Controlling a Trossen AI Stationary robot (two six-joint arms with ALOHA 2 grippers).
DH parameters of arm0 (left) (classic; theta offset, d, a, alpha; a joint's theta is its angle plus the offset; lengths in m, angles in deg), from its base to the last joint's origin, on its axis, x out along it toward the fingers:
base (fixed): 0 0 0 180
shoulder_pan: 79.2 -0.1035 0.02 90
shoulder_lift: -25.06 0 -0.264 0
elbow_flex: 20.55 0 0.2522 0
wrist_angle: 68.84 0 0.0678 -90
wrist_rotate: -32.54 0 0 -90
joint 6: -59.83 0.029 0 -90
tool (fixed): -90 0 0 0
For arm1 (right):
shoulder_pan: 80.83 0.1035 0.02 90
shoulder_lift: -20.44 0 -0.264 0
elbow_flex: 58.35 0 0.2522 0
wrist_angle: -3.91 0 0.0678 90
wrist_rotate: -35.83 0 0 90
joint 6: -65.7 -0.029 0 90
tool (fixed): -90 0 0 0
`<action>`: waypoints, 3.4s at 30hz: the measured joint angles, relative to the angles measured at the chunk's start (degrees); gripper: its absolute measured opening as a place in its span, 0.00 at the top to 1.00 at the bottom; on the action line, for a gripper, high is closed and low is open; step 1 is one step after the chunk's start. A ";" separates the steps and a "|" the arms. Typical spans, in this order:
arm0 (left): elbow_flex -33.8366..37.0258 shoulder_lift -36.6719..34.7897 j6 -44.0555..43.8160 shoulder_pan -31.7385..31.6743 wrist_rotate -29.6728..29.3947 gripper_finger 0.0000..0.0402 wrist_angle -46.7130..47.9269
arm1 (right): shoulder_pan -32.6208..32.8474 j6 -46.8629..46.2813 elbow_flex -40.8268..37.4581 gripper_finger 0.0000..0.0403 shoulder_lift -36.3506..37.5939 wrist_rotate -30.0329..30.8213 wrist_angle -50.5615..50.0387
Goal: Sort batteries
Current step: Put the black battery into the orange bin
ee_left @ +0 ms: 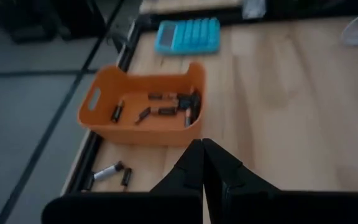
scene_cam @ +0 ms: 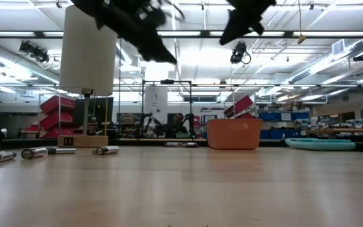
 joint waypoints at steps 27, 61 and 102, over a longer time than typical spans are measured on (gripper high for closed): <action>29.05 -42.14 -1.52 -0.10 -10.34 1.00 -14.80 | -13.88 9.35 39.94 1.00 -38.79 -13.31 -7.59; 30.87 -45.94 -1.59 -0.10 -19.30 1.00 -11.96 | -18.48 30.54 41.84 1.00 -54.17 -22.60 -12.20; 30.87 -46.04 -0.07 -0.10 -31.15 1.00 -9.15 | -20.24 35.61 31.67 0.91 -54.11 -19.95 -2.33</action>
